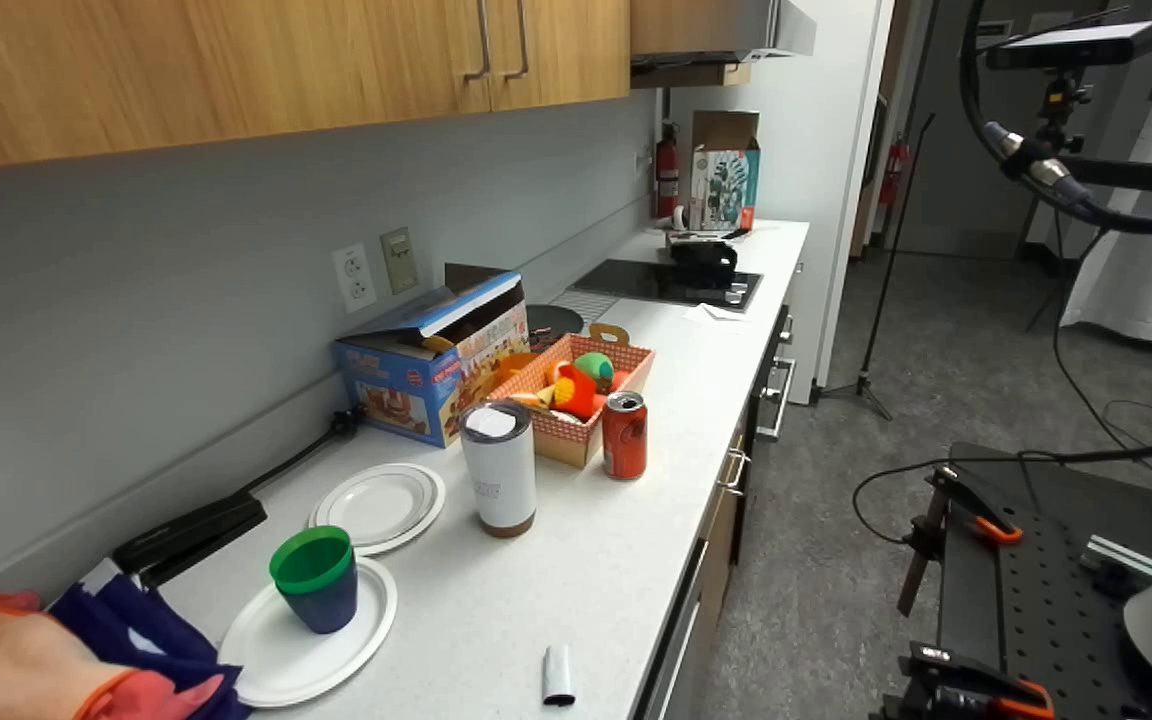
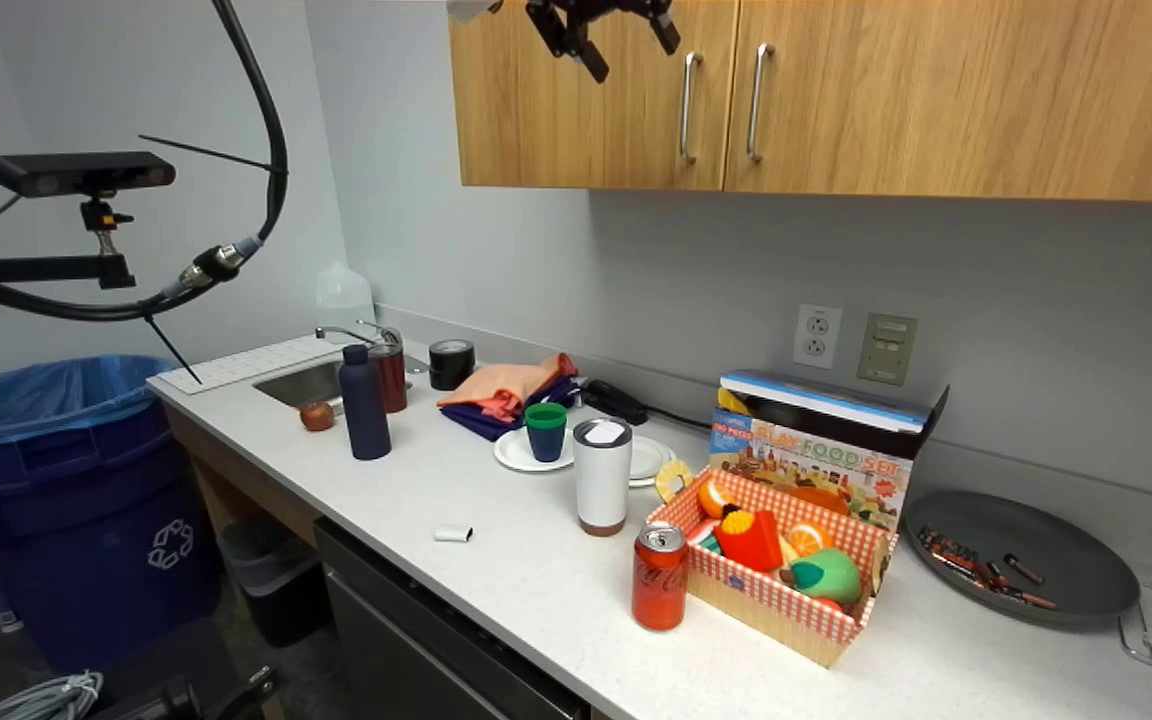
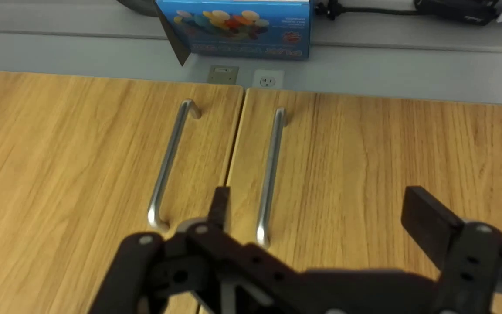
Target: Open the first overhead cabinet door from the left
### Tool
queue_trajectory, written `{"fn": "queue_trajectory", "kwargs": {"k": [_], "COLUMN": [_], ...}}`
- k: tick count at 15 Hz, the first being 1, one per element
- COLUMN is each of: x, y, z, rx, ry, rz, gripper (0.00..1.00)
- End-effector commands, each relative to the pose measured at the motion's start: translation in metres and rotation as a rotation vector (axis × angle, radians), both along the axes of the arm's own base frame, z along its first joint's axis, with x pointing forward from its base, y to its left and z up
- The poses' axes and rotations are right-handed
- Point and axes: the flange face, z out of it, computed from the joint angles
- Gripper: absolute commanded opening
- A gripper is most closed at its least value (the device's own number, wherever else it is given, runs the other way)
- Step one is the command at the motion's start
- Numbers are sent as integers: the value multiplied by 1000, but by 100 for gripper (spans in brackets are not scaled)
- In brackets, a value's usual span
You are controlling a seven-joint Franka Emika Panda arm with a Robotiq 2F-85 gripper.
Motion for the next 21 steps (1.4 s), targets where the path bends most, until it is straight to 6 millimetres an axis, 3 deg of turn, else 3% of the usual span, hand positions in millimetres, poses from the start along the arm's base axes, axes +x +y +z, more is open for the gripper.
{"fn": "queue_trajectory", "kwargs": {"k": [1,7,13,21], "x": [26,53,71,80], "y": [-9,-19,-12,-19], "z": [3,-12,-21,-10], "rx": [50,99,141,323], "ry": [-8,30,65,168], "rz": [29,43,113,284], "gripper": [100,100,100,100]}}
